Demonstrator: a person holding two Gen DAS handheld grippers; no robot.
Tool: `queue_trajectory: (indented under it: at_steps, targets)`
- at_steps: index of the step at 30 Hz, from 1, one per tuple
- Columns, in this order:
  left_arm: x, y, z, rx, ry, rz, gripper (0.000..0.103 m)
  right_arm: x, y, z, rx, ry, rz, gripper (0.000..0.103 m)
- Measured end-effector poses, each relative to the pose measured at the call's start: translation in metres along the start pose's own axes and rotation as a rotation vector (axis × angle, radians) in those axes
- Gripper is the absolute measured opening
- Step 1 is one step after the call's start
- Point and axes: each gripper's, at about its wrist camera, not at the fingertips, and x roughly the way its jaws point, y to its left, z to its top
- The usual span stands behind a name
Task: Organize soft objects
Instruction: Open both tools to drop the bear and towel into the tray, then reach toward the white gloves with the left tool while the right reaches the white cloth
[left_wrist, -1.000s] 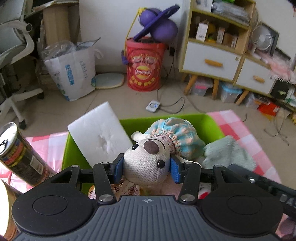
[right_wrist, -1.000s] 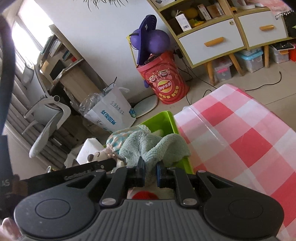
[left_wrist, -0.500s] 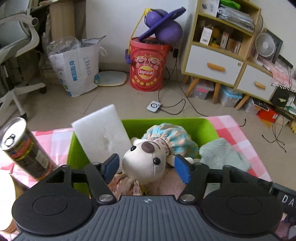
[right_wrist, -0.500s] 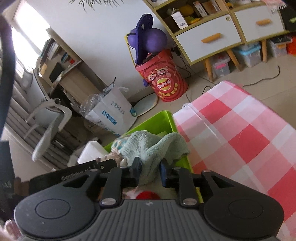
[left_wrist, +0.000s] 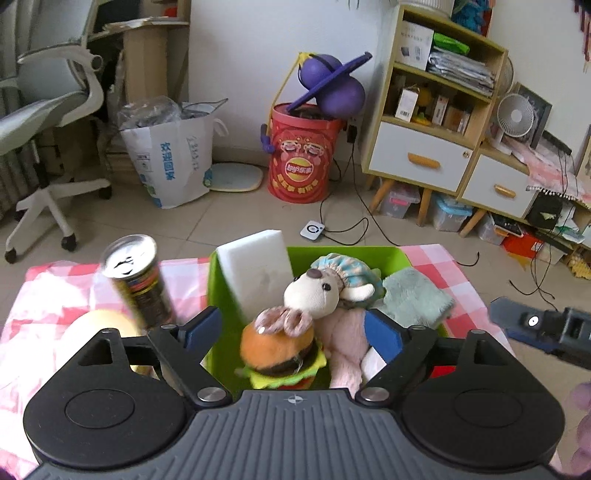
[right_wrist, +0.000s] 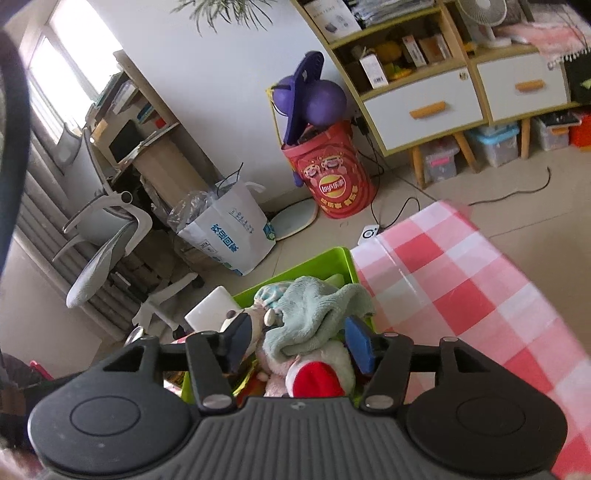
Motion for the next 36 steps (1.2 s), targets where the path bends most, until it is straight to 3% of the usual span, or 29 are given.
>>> queue_trajectory:
  at_steps: [10, 18, 33, 36]
  targets:
    - [-0.055, 0.031, -0.030, -0.080, -0.029, -0.012, 0.091, -0.055, 0.011, -0.008, -0.061, -0.014, -0.026, 0.043]
    - [-0.085, 0.050, -0.067, -0.116, -0.044, 0.021, 0.097, -0.085, 0.015, -0.031, -0.119, -0.011, -0.034, 0.057]
    - [-0.079, 0.068, -0.160, -0.197, 0.004, 0.052, 0.098, -0.077, -0.008, -0.094, -0.185, 0.104, -0.098, 0.061]
    - [-0.067, 0.062, -0.171, -0.209, 0.074, 0.054, 0.098, -0.067, -0.020, -0.103, -0.207, 0.134, -0.171, 0.061]
